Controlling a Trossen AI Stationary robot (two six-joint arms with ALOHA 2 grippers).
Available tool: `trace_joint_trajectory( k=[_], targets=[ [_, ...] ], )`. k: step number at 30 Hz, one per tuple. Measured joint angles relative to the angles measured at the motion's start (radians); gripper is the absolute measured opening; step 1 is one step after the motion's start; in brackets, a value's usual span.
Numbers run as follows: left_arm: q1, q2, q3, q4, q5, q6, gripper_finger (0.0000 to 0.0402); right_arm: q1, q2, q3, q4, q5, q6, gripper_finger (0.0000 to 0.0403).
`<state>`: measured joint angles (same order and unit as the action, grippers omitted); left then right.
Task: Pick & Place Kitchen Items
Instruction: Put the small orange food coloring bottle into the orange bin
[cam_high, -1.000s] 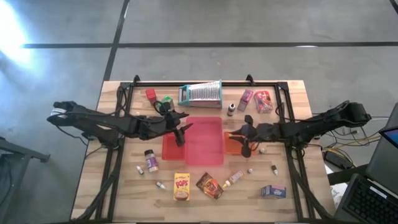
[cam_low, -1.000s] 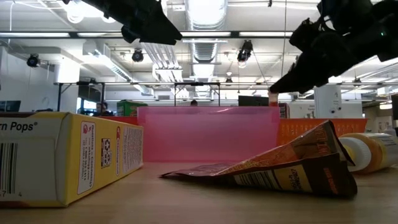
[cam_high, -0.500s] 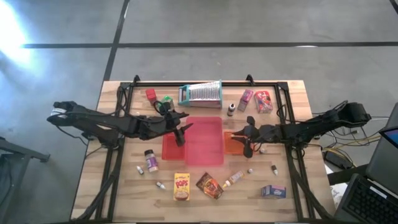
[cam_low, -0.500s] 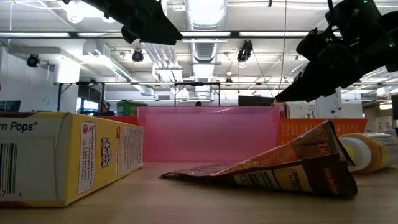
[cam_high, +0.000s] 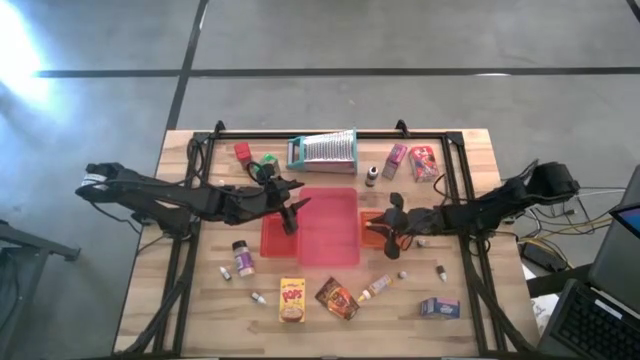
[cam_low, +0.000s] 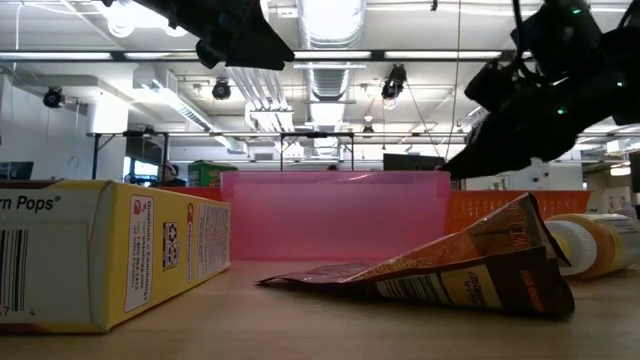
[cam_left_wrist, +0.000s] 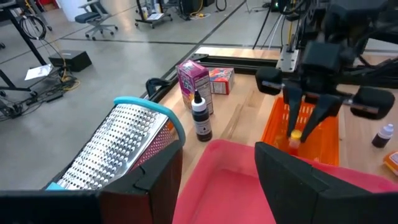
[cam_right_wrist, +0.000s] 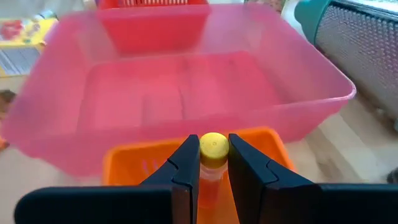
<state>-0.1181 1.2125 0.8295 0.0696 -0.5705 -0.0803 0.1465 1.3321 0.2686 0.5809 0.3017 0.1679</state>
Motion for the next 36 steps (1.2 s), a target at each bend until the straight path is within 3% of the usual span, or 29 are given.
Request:
trace_joint_trajectory(
  k=[16,36],
  targets=[
    [0.000,0.001,0.000,0.001,0.000,0.001,0.0207,-0.014,0.079,0.034,0.006,0.099,-0.014,0.0054],
    [0.000,0.001,0.000,0.007,0.000,-0.002,0.0207,-0.049,0.086,0.032,0.009,0.082,0.024,0.0058]
  ],
)
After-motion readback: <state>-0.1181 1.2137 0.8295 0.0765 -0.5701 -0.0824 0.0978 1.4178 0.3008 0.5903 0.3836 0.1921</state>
